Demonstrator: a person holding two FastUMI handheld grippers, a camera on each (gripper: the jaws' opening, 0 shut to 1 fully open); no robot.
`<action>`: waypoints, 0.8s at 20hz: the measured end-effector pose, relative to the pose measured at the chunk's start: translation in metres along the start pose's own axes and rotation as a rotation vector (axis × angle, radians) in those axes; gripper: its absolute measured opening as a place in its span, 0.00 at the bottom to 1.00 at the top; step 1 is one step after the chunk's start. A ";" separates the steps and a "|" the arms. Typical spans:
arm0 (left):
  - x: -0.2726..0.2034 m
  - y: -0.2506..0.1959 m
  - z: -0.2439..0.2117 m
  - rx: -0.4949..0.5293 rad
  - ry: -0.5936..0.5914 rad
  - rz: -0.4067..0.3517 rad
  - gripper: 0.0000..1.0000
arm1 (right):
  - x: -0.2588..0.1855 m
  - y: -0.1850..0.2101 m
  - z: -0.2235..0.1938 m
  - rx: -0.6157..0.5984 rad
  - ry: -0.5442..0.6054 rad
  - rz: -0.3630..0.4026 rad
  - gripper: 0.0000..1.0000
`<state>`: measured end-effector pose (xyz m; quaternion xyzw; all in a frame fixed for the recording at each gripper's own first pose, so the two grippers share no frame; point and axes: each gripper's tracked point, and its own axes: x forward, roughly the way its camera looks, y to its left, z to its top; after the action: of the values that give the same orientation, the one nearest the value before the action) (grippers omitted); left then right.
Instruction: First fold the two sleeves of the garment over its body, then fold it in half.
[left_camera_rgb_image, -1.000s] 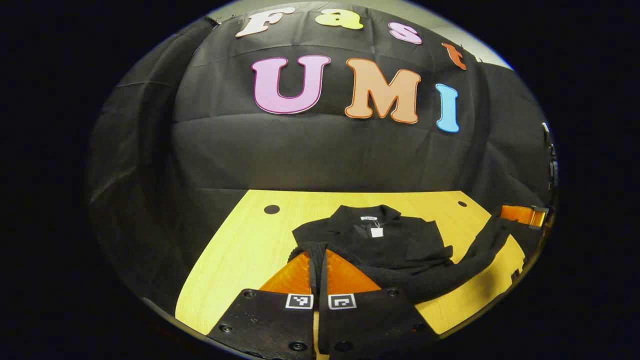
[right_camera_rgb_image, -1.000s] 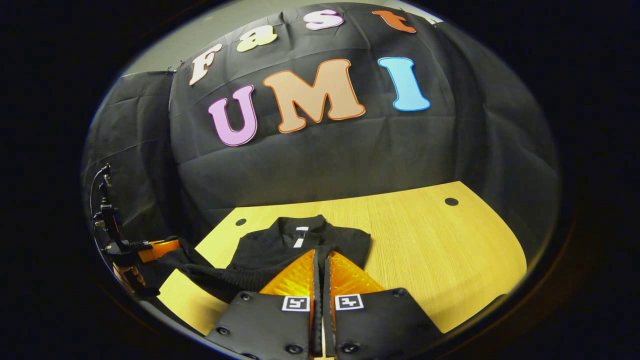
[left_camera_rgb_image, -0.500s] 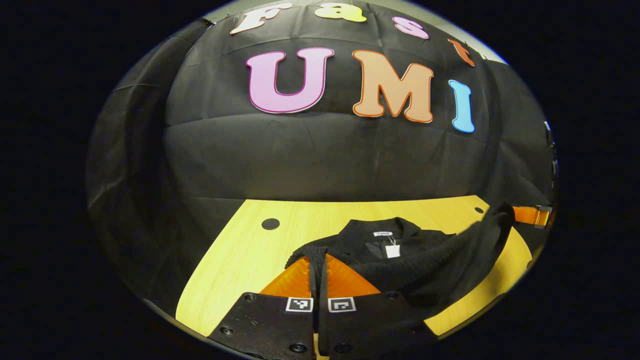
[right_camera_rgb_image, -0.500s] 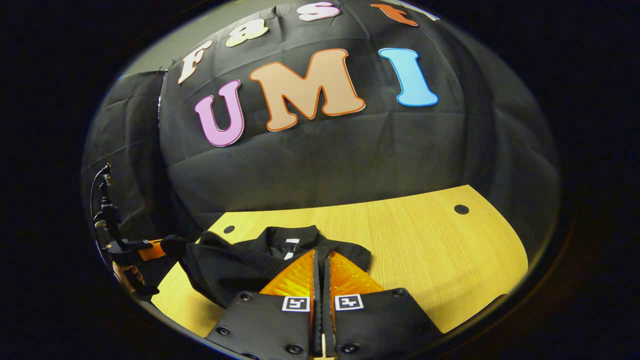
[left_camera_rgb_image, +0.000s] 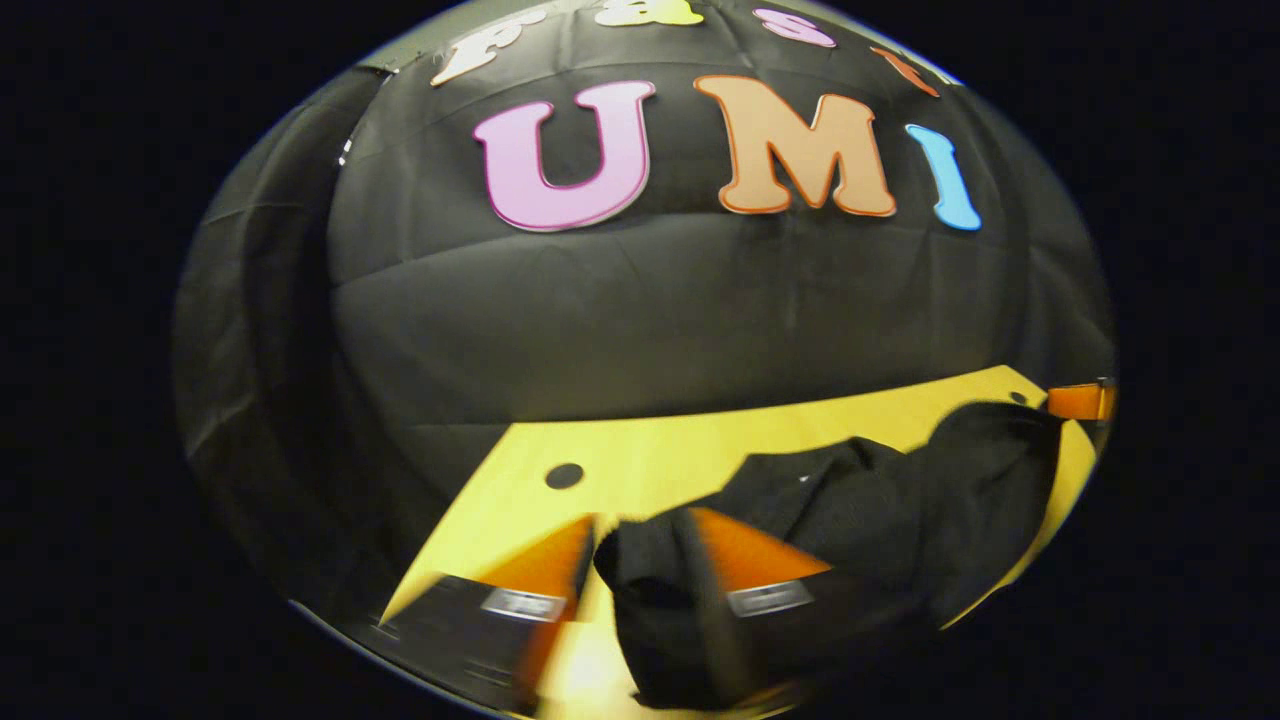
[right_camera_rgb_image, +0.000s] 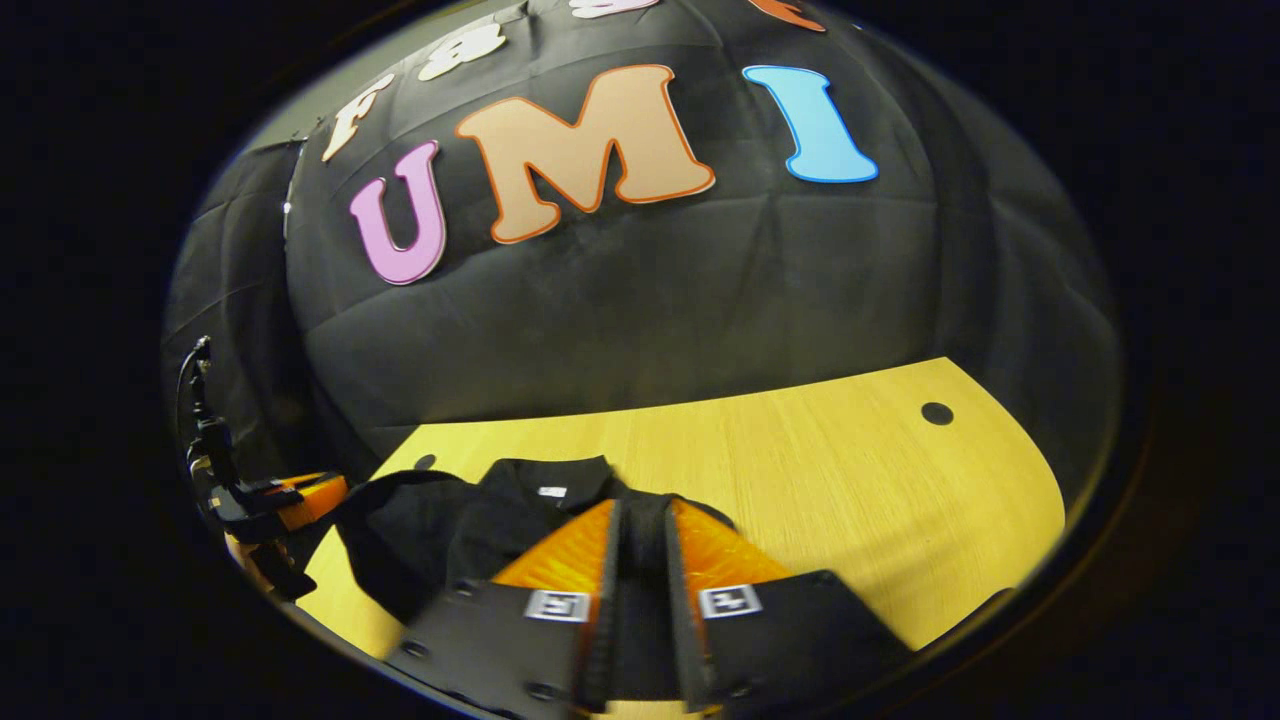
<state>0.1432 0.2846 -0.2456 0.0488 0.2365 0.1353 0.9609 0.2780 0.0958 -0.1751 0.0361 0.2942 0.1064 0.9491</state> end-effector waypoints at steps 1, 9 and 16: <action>0.015 0.000 0.009 0.011 -0.035 0.021 0.99 | 0.001 -0.003 0.008 0.000 -0.028 -0.020 0.75; -0.029 -0.010 0.044 -0.057 -0.103 -0.017 0.92 | -0.037 -0.005 0.040 -0.054 -0.172 -0.087 0.97; -0.144 0.026 0.081 -0.107 -0.240 -0.017 0.92 | -0.148 0.029 0.033 -0.116 -0.332 -0.085 0.97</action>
<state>0.0521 0.2659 -0.1062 0.0114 0.1126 0.1325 0.9847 0.1723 0.0908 -0.0619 -0.0142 0.1281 0.0755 0.9888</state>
